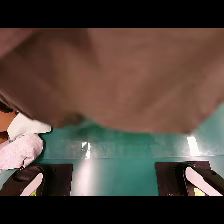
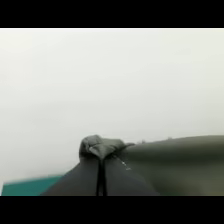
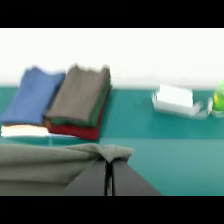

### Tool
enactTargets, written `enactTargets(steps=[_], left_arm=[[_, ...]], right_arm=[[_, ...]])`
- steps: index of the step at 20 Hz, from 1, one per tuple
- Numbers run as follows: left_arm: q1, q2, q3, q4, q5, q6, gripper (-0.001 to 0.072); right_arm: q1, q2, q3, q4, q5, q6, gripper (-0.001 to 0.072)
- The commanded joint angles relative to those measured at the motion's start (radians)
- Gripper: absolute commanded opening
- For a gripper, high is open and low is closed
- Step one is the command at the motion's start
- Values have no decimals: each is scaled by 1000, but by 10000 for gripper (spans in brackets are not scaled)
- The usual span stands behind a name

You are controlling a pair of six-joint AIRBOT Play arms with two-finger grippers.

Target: Fold the shirts.

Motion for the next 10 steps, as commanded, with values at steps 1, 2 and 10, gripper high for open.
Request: enactTargets(steps=[1, 2, 10], left_arm=[[1, -172, 4, 18, -222, 1, 20], [1, -245, -11, 19, -265, 0, 20], [1, -816, -192, 21, -168, 19, 21]], right_arm=[[35, -51, -126, -5, 9, -5, 14], [59, -85, -177, -7, 7, -13, 13], [101, -496, -440, -5, -74, -33, 14]])
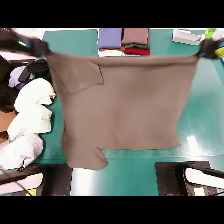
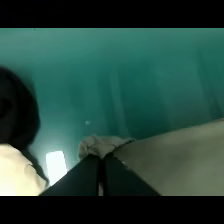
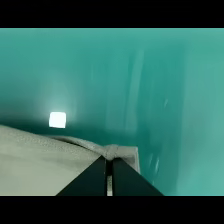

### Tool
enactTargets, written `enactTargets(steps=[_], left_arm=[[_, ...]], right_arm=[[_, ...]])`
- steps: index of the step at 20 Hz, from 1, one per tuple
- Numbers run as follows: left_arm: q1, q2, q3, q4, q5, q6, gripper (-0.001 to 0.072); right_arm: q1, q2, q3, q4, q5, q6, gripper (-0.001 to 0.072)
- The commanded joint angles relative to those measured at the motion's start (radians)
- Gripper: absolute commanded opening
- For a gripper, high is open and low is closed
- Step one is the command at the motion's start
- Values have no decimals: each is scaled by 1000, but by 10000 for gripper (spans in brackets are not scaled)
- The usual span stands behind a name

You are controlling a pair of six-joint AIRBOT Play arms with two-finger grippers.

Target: Fold the shirts.

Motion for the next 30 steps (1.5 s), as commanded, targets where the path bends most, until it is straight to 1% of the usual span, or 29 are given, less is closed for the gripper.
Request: enactTargets(steps=[1, 4, 5, 6, 7, 9, 11, 12, 14, 16, 18, 19, 20, 21, 22, 23, 24, 25, 26, 29, 30], left_arm=[[0, -220, -33, -3, 80, 16, 21], [0, -275, -32, -25, 153, 16, 21], [0, -276, -29, -25, 155, 16, 21], [1, -276, -14, -21, 130, 19, 21], [5, -276, 6, -19, 78, 24, 21], [17, -276, 23, -30, -87, 25, 21], [17, -277, -13, -24, -181, 62, 21], [17, -277, -45, -26, -180, 61, 21], [16, -277, -119, -36, -134, 58, 21], [16, -277, -190, -48, -80, 17, 21], [17, -277, -237, -71, -36, 12, 21], [17, -277, -243, -74, -39, 12, 21], [17, -277, -243, -75, -57, 12, 23], [17, -277, -241, -74, -83, 12, 98], [17, -276, -239, -72, -105, 4, 382], [17, -274, -229, -51, -140, -20, 417], [17, -262, -215, -31, -178, -37, 416], [17, -230, -212, -11, -195, -43, 416], [17, -185, -219, 11, -203, -67, 415], [2, -6, -345, 24, -201, -119, 414], [-15, 51, -406, 25, -196, -135, 414]], right_arm=[[2, -181, -56, 12, -49, -11, 14], [11, -290, 33, 11, -49, -13, 14], [11, -312, 75, 11, -36, -13, 14], [11, -323, 111, 11, -26, -17, 14], [10, -323, 137, 6, -9, -38, 14], [-2, -310, 150, -19, 41, -54, 14], [-8, -276, 91, -52, 50, -57, 14], [-8, -258, 40, -61, 39, -57, 14], [-7, -233, -64, -76, 4, -57, 14], [1, -221, -161, -75, -47, -55, 15], [14, -221, -229, -69, -68, -53, 16], [19, -221, -252, -67, -74, -51, 17], [24, -221, -265, -67, -72, -40, 47], [24, -221, -266, -66, -72, -33, 296], [23, -216, -264, -67, -69, -20, 441], [23, -200, -263, -67, -66, -11, 444], [16, -177, -264, -70, -60, -11, 444], [6, -148, -269, -75, -42, -11, 444], [-10, -102, -300, -80, -21, -12, 443], [-70, 47, -493, -105, 23, -13, 446], [-89, 90, -573, -121, 22, -13, 464]])
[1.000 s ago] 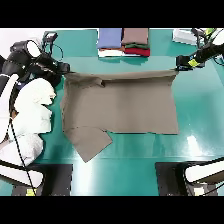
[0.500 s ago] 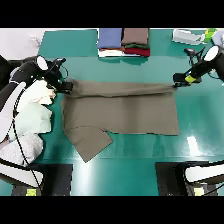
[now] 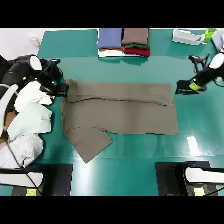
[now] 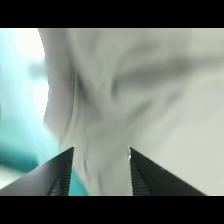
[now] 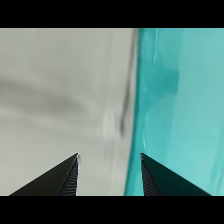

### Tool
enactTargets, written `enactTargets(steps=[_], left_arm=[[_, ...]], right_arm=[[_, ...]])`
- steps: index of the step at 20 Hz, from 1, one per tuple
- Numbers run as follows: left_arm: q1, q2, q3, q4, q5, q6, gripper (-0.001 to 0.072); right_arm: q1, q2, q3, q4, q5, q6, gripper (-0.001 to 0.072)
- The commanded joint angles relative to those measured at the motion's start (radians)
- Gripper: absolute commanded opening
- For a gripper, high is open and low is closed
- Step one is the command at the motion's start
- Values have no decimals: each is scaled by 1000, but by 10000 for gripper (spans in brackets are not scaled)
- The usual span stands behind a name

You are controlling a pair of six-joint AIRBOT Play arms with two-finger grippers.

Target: Fold the shirts.

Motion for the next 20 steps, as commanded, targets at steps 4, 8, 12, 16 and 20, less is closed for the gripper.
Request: enactTargets(steps=[4, 8, 12, 16, 20], left_arm=[[-122, 316, -346, 19, 10, -100, 415], [-176, 367, -455, 17, 20, -155, 416], [-182, 366, -460, 14, 37, -158, 416], [-182, 368, -463, 15, -9, -158, 417], [-182, 446, -548, -11, -37, -193, 446]], right_arm=[[-101, 215, -439, -11, 18, 12, 554], [-58, 253, -572, 24, -42, 20, 551], [26, 219, -584, 50, -70, 43, 500], [117, 229, -584, 43, -114, 50, 18], [134, 310, -584, 44, -132, 50, 16]])
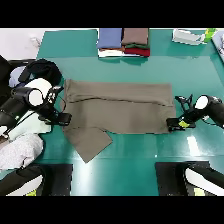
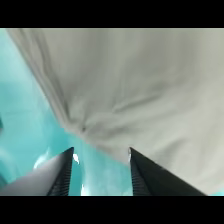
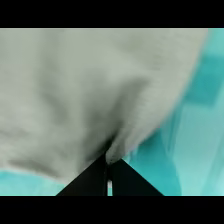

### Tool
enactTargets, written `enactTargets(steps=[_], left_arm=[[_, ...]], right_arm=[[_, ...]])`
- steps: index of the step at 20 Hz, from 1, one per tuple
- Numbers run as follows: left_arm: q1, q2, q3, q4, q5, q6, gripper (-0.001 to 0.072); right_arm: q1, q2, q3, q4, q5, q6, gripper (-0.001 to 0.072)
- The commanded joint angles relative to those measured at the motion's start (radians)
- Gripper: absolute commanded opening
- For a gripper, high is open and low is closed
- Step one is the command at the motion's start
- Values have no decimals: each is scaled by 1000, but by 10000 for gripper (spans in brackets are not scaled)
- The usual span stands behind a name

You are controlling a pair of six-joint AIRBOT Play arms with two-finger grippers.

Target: Fold the shirts.

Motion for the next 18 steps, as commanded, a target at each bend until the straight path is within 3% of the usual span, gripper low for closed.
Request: enactTargets(steps=[1, 4, 7, 10, 14, 15, 16, 17, 18], left_arm=[[-1, 73, -89, -46, -16, -23, 446], [-1, 105, -201, -150, 32, -24, 447], [-1, 105, -324, -237, 168, -23, 447], [-1, 105, -367, -257, 279, -23, 447], [-1, 97, -377, -253, 320, -19, 442], [-1, 97, -377, -253, 329, -19, 348], [-1, 97, -372, -253, 329, -12, 156], [-1, 101, -360, -253, 319, 8, 23], [-1, 105, -338, -246, 293, 21, 21]], right_arm=[[21, 60, -1, 0, -9, 3, 16], [21, 79, -1, 3, -15, 3, 16], [21, 79, -2, 3, -14, 3, 16], [22, 79, -2, 3, -8, 4, 16], [22, 79, -1, 4, 3, 4, 16], [22, 79, -1, 4, 6, 3, 16], [21, 79, -1, 3, 11, 3, 16], [21, 79, 1, 3, 16, 3, 16], [21, 79, 11, 1, 38, 1, 16]])
